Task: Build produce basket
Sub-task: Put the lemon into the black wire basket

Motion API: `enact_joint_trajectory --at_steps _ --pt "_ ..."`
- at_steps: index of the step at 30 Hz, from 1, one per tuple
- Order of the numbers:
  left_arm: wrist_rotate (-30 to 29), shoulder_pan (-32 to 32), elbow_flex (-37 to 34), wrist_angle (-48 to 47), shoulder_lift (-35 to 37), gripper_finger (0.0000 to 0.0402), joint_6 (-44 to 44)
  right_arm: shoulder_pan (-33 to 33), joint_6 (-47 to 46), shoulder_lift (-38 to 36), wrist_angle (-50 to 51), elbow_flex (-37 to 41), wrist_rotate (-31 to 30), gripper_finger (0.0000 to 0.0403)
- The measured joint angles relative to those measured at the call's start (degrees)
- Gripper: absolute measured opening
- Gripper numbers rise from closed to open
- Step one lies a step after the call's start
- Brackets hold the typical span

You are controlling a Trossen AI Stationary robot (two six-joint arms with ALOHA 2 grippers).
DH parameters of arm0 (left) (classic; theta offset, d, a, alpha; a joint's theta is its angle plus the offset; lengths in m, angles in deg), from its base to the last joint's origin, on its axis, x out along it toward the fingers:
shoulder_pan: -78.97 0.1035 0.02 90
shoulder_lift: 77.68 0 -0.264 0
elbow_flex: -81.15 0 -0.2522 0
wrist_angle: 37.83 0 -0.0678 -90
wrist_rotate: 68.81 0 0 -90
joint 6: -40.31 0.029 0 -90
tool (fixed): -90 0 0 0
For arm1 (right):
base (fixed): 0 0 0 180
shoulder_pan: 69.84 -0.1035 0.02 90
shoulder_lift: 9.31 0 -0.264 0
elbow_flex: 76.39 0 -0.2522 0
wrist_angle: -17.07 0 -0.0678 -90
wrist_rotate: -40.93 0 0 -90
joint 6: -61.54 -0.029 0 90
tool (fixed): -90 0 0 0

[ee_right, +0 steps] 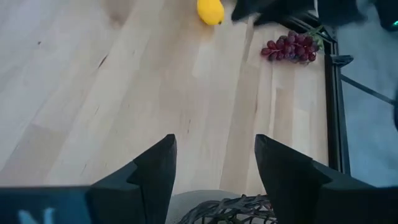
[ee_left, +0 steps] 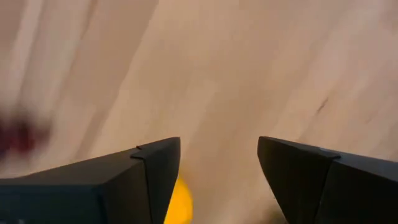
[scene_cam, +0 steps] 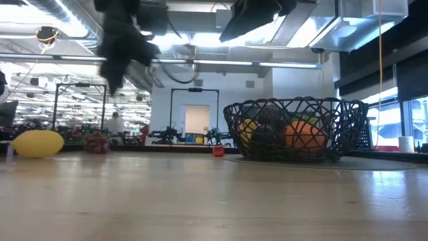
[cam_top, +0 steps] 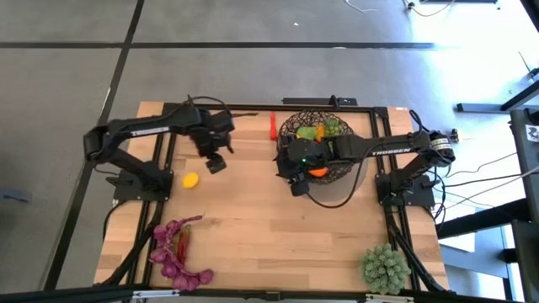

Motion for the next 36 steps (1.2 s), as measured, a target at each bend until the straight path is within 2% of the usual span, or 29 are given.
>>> enact_joint_trajectory --at_steps 6,12,16,22,29,36 --pt "-7.2 0.0 0.0 -10.9 4.6 0.0204 -18.2 0.0 0.0 0.0 -0.1 0.0 0.0 0.0215" --pt "-10.0 -1.0 -4.4 -13.2 5.2 0.0204 -24.6 0.3 0.1 0.0 -0.1 0.0 0.0 0.0215" --pt "-9.8 -2.0 -11.1 -11.7 5.2 0.0204 -25.3 0.3 0.2 0.0 -0.1 0.0 0.0 0.0215" --pt "-7.3 -3.5 -18.4 -3.5 5.2 0.0204 -24.6 0.5 0.3 0.0 -0.1 0.0 0.0 0.0215" --pt "-12.4 -6.1 -21.8 -2.5 5.2 0.0204 -22.3 0.7 0.4 0.0 -0.1 0.0 0.0 0.0215" --pt "-12.7 -7.6 -24.2 -0.3 5.2 0.0204 -22.3 0.7 0.4 0.0 -0.1 0.0 0.0 0.0215"
